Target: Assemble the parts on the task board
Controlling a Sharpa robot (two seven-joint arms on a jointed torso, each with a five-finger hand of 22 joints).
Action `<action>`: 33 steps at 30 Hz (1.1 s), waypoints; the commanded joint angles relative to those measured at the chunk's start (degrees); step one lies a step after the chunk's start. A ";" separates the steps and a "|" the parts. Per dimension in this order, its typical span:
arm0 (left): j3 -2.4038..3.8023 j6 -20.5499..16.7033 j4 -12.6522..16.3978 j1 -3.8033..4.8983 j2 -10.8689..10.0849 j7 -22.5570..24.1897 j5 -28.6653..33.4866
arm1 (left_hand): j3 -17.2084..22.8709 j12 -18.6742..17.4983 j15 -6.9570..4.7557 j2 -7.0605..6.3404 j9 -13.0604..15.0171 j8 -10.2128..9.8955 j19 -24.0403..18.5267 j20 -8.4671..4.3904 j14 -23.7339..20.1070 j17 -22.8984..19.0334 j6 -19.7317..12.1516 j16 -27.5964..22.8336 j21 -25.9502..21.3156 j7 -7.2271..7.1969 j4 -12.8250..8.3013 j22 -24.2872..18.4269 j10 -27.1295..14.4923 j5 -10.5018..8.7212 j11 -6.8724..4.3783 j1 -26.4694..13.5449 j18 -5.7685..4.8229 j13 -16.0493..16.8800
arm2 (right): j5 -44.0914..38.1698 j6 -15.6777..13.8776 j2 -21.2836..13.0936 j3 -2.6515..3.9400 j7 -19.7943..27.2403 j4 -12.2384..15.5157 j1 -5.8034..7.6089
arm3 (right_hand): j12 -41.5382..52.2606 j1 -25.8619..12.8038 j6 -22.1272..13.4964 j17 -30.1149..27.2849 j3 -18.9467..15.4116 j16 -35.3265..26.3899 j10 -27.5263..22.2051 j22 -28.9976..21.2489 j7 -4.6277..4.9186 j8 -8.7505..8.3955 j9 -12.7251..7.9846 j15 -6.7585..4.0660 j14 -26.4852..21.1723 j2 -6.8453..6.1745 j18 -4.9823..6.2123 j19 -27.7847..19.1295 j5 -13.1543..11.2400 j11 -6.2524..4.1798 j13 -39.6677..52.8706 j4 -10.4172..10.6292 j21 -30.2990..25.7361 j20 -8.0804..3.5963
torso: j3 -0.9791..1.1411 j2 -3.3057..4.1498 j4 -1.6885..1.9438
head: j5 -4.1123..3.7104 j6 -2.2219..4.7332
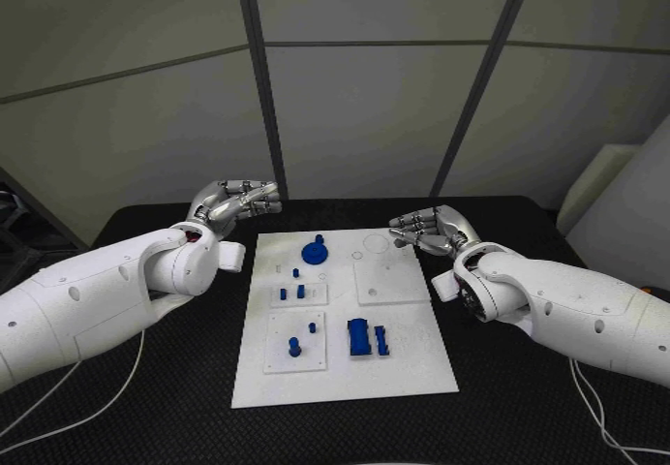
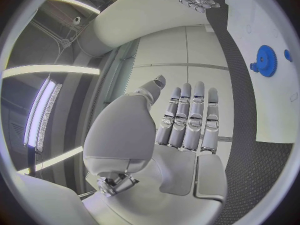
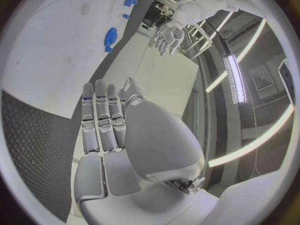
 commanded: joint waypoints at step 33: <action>-3.71 -26.67 15.04 -4.27 0.16 7.92 3.62 | -16.49 -14.28 -6.23 8.83 -3.84 -4.14 -30.98 -8.72 -41.12 -6.90 -43.77 -20.03 -11.22 -9.37 -0.98 -25.58 -44.53 -7.29 -6.96 -51.09 -5.86 -3.56 | 27.91 -14.70 -1.41 -3.78 15.43 11.14 0.94 | -9.96 -66.05 -39.72 -21.98 1.83 -16.19 -41.75 -19.82 -9.88 -5.38 -11.58 -5.12 -41.09 -0.78 -5.80 -32.03 -10.28 -7.20 -19.02 -10.16 -21.51 -7.26 | 1.01 -5.12 1.51 | 0.86 5.29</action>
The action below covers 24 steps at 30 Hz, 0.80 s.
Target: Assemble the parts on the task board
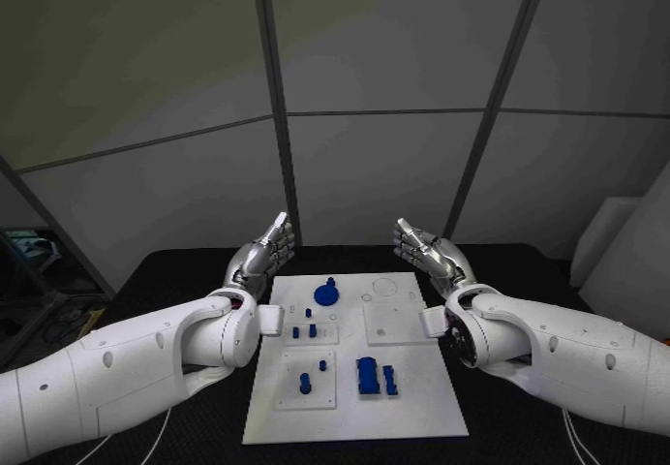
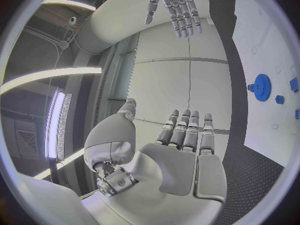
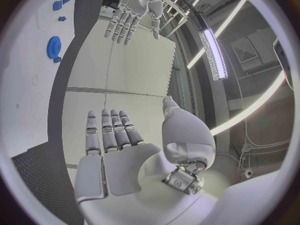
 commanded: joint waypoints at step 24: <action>-0.56 -10.48 4.39 -0.29 -1.19 2.50 -2.53 | -6.18 -0.34 -2.15 0.54 -0.15 -0.46 -11.62 -7.06 -16.96 -0.15 -18.16 -0.66 -0.34 -0.64 -0.10 -10.39 -18.63 -0.71 -3.44 -24.17 -2.21 -0.18 | 10.30 -9.68 -2.10 -1.03 4.72 5.20 0.30 | -0.40 -28.44 -18.14 -1.56 -0.12 -0.47 -19.74 -3.19 -2.92 -0.44 -0.25 -0.65 -19.44 0.00 -5.74 -15.67 -2.31 -1.34 -0.17 -5.64 -2.33 -6.25 | 0.03 -0.18 0.10 | 0.01 0.01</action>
